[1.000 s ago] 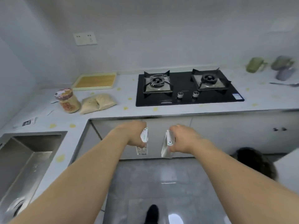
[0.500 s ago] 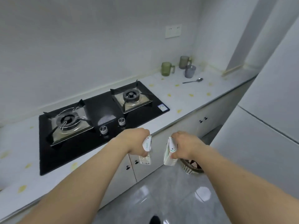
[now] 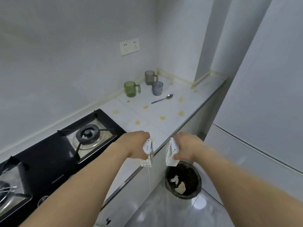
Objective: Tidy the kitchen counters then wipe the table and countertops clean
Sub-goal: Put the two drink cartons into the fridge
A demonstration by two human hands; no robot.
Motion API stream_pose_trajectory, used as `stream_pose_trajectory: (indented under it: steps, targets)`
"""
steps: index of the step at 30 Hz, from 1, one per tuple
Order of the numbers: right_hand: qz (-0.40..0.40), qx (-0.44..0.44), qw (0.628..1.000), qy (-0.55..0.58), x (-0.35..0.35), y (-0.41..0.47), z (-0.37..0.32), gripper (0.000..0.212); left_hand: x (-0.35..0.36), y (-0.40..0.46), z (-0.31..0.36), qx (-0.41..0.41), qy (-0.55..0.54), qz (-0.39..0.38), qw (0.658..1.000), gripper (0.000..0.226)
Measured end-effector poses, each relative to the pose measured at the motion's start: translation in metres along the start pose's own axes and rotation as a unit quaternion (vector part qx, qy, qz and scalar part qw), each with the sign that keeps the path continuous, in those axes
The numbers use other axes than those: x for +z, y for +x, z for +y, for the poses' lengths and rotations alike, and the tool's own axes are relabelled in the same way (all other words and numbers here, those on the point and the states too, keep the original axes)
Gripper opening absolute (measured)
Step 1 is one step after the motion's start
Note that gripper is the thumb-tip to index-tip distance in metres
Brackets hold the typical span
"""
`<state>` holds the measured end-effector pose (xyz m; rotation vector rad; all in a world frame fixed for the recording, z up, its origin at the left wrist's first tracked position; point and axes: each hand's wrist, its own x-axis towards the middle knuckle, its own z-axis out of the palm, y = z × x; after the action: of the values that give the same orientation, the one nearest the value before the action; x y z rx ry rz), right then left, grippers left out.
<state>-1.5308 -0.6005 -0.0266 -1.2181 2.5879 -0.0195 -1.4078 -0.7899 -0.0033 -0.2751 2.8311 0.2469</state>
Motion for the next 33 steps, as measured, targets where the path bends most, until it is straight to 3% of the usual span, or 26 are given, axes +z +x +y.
stream_pose_trajectory:
  steps: [8, 14, 20, 30, 33]
  targets:
    - [0.036, 0.003, 0.999, 0.01, -0.055, 0.112, 0.086, 0.046, -0.056, 0.125, -0.017, -0.021, -0.021, 0.027, 0.999, 0.059]
    - [0.046, 0.005, 0.999, -0.014, -0.069, 0.208, 0.122, 0.04, -0.08, 0.226, -0.046, -0.03, -0.017, 0.035, 0.999, 0.053]
    - [0.045, -0.001, 0.998, -0.035, -0.051, 0.311, 0.141, 0.038, -0.064, 0.324, -0.083, -0.037, 0.018, -0.013, 0.999, 0.054]
    - [-0.006, -0.024, 1.0, -0.004, -0.016, 0.362, 0.145, 0.041, -0.032, 0.37, -0.104, -0.04, 0.026, -0.079, 0.996, 0.059]
    - [-0.022, -0.024, 0.999, 0.026, -0.012, 0.362, 0.146, 0.055, -0.029, 0.372, -0.106, -0.049, 0.019, -0.09, 0.995, 0.065]
